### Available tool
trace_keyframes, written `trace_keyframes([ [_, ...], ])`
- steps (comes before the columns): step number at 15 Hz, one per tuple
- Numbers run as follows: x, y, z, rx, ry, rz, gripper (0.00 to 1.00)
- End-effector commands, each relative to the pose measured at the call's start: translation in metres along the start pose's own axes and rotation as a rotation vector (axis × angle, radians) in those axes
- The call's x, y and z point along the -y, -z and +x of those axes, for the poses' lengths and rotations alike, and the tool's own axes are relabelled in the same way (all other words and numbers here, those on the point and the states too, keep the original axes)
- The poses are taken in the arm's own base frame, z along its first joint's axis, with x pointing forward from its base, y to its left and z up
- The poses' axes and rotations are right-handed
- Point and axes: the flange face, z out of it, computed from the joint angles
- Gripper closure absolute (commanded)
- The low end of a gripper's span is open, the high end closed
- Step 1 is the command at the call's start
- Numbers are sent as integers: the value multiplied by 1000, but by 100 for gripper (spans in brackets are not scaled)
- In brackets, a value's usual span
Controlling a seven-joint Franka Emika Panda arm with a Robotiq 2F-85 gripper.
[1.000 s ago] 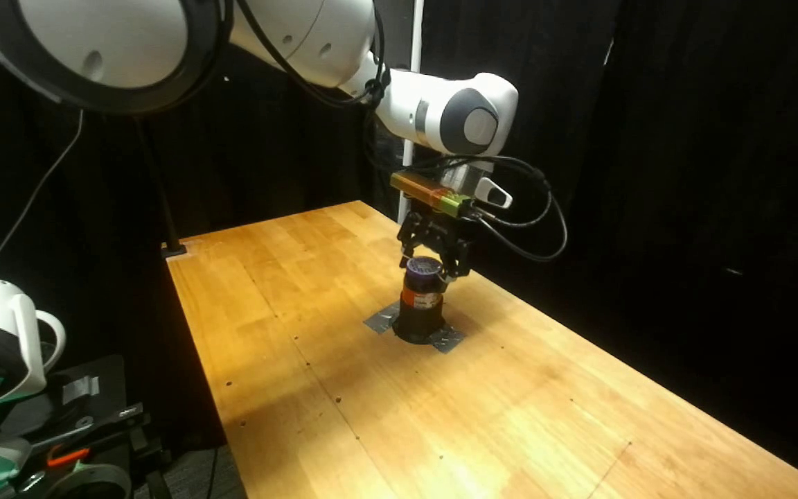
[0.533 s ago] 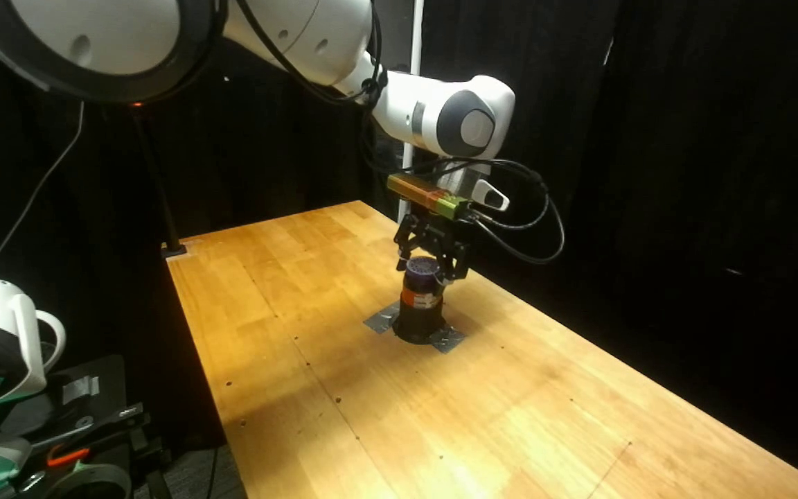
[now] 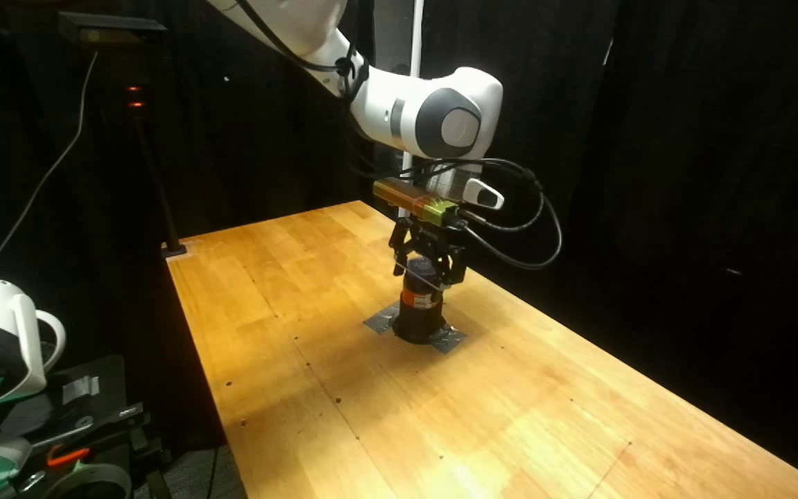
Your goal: Put the rubber band on the jar.
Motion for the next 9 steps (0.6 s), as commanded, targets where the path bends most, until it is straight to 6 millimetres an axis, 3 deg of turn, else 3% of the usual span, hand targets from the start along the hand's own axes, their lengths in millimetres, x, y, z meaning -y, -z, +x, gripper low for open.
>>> trace_keyframes([
  [1,-1,-2,-39,-14,-14,-8,0],
  [3,2,-7,-51,-21,-14,-9,0],
  [4,3,-9,-58,-33,-15,-7,25],
  [5,5,-10,-62,-50,-18,-9,25],
  [6,5,-11,-67,-89,-12,-14,32],
  [9,9,-15,-76,-183,-21,-19,58],
])
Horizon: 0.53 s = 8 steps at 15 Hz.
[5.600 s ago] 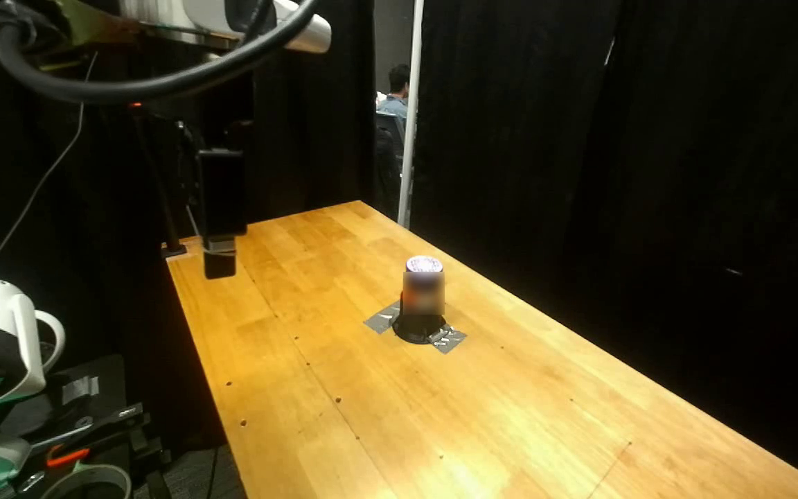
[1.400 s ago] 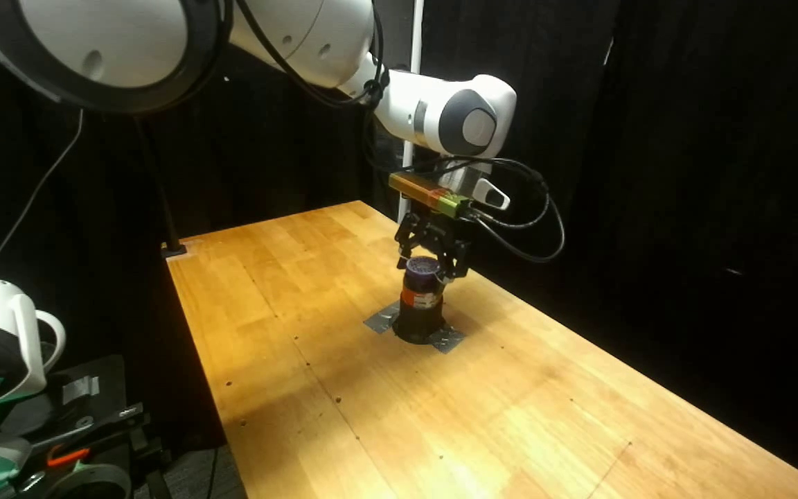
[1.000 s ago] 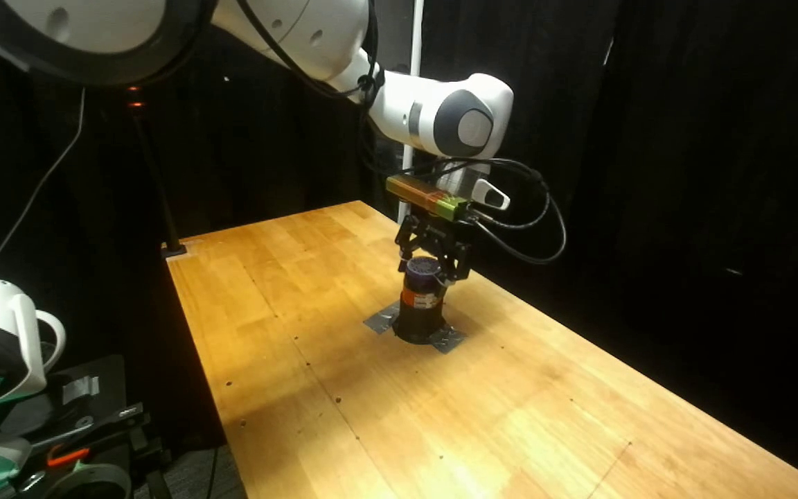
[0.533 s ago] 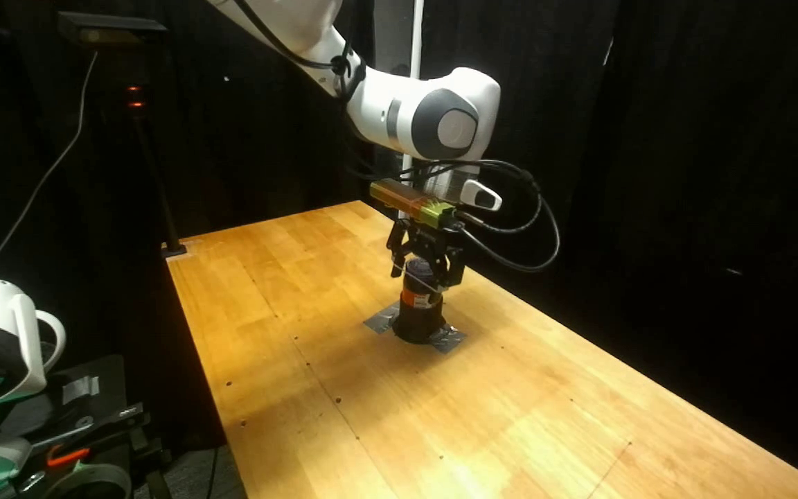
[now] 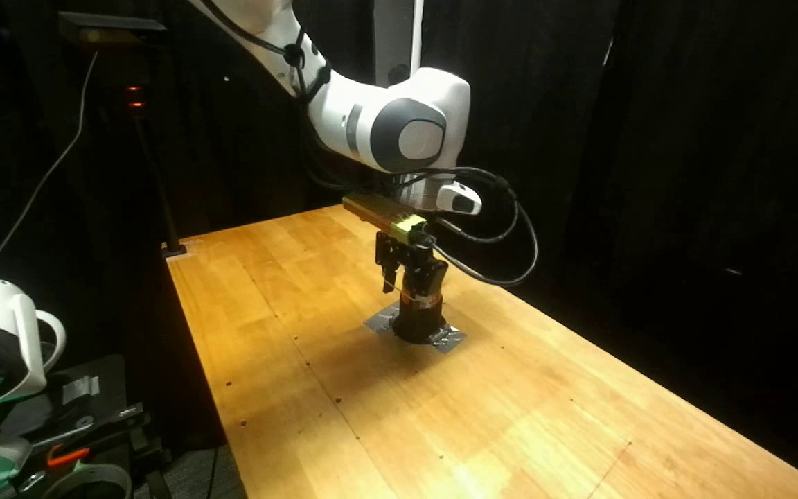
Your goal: Put the rubber band on the jar.
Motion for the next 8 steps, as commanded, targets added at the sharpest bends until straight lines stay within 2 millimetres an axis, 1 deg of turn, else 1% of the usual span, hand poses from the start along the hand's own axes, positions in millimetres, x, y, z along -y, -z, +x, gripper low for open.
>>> trace_keyframes([
  [1,4,2,-30,-88,-14,-12,65],
  [2,4,1,-34,-109,-17,-13,72],
  [3,4,0,-38,-128,-19,-13,81],
  [4,5,-2,-42,-141,-21,-12,86],
  [8,4,-11,-57,-199,-19,-18,94],
])
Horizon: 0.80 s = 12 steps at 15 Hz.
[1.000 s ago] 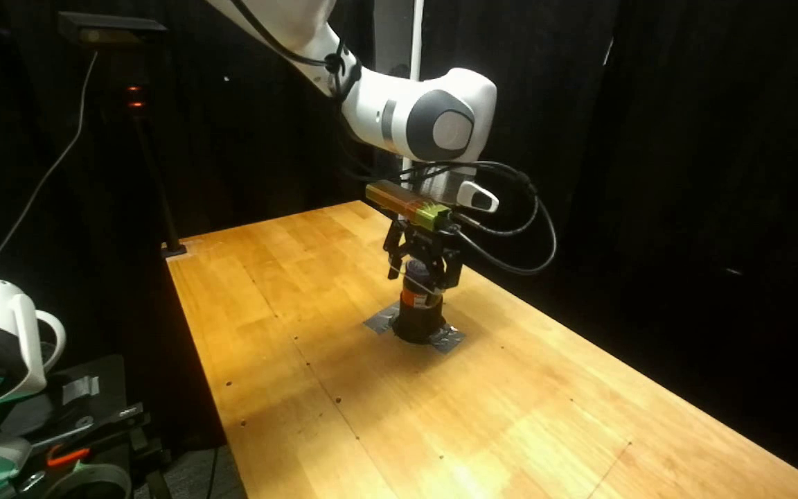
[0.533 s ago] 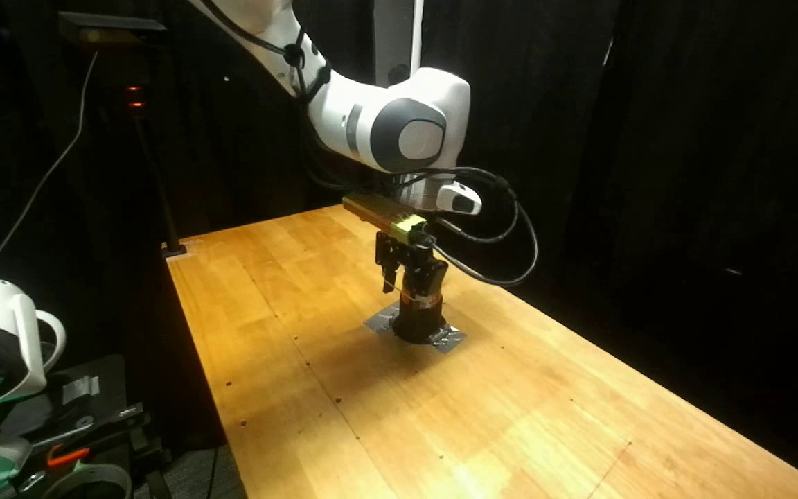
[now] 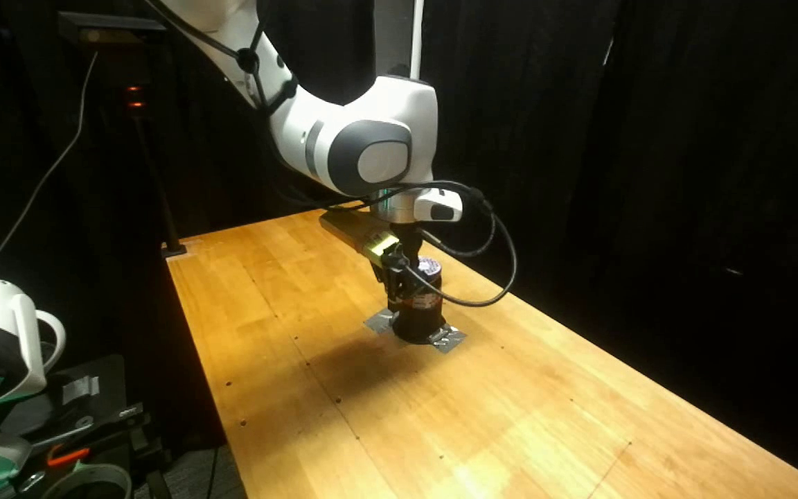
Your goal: Put the rubber band on the jar.
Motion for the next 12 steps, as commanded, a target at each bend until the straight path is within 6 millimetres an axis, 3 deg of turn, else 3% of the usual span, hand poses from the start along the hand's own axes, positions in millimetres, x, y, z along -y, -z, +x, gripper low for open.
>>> trace_keyframes([
  [1,-1,2,-26,-73,1,-16,90],
  [7,-9,-15,-53,-267,26,-15,86],
  [12,-21,-34,-91,-419,86,-33,89],
])
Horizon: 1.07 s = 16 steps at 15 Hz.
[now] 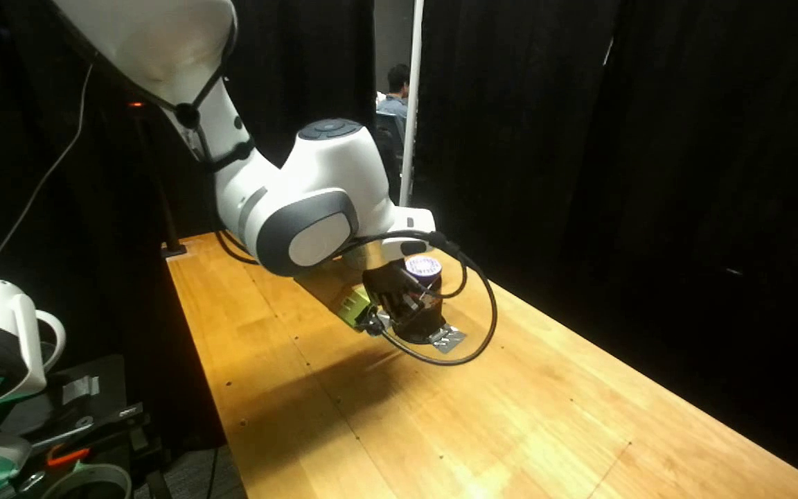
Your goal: Put the rubber band on the jar.
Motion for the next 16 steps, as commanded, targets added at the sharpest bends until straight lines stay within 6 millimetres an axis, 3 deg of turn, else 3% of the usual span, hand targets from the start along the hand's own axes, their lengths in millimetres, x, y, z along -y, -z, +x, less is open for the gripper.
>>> trace_keyframes([
  [1,-4,10,-37,-121,88,-11,88],
  [8,3,35,-76,-508,247,26,88],
  [15,-5,15,-117,-731,231,90,87],
  [16,-11,24,-89,-742,233,95,88],
])
